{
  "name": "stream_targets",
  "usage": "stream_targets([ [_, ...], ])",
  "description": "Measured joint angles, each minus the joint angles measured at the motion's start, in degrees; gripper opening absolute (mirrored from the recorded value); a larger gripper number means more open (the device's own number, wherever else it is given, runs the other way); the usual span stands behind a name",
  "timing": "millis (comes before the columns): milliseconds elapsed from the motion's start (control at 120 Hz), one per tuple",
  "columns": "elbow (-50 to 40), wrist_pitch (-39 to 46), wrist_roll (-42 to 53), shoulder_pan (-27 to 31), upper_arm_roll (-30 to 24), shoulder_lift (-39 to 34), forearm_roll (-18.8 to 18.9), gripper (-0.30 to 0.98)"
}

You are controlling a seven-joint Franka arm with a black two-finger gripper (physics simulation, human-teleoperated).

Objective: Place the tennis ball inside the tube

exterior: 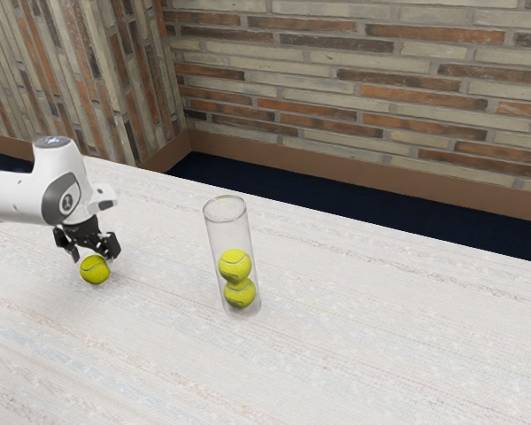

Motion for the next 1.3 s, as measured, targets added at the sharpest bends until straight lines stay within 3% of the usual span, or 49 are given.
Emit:
stream_targets([
  [267, -0.6, -0.2, 0.9, 0.2, -0.3, 0.3, -0.2, 0.68],
  [742, -1.6, -0.6, 1.8, 0.5, -0.5, -0.2, -0.7, 0.44],
  [1050, -2.6, -0.5, 1.6, 0.6, -0.5, -1.5, -0.3, 0.38],
  [1200, -6.2, -0.4, 1.3, 0.6, -0.9, -7.2, 0.1, 0.36],
  [1300, -11.9, -0.4, 1.1, 0.7, -2.0, -16.8, 0.2, 0.34],
])
